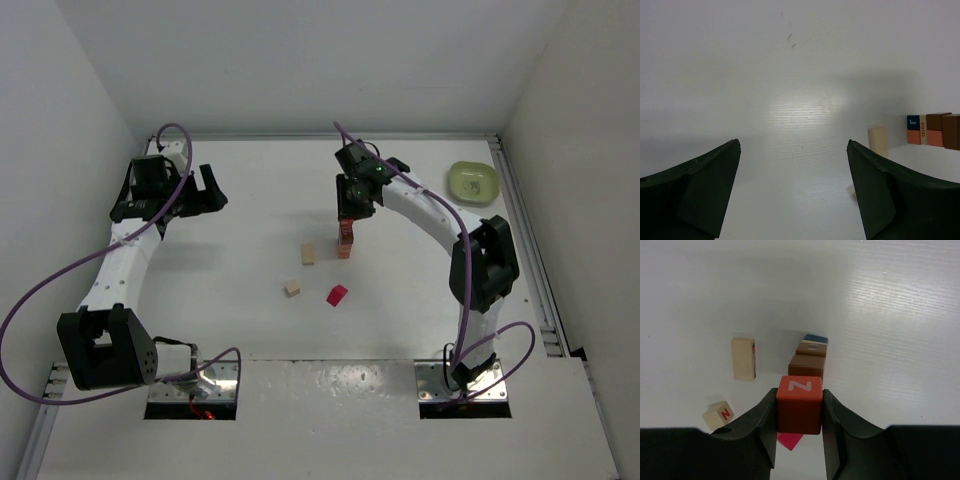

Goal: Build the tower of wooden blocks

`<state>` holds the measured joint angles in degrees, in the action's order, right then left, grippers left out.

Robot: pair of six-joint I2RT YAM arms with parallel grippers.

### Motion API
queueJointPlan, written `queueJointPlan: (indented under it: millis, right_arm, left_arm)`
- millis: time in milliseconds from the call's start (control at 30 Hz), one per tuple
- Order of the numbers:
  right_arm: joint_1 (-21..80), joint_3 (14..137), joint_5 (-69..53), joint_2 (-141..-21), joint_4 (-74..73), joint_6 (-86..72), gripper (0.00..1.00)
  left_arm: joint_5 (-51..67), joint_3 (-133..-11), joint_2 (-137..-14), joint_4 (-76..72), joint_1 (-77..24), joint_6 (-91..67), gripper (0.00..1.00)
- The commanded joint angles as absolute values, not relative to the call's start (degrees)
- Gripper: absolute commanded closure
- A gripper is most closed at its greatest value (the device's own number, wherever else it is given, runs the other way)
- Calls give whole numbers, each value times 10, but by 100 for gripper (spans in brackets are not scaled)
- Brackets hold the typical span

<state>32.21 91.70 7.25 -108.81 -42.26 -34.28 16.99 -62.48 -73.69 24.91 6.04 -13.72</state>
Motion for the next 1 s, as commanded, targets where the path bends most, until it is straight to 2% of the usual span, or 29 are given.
queueJointPlan:
  millis: [0, 567, 833, 967]
  right_arm:
    - [317, 921, 69, -1094, -418, -343, 90]
    - [315, 921, 61, -1105, -412, -335, 89]
    - [314, 923, 55, -1107, -410, -331, 78]
    - [316, 923, 53, -1106, -410, -330, 77]
  left_arm:
    - [178, -642, -736, 232, 56, -142, 7]
    - [178, -636, -741, 227, 56, -142, 6]
    - [178, -636, -741, 227, 56, -142, 6]
    - [178, -636, -741, 227, 56, -148, 6]
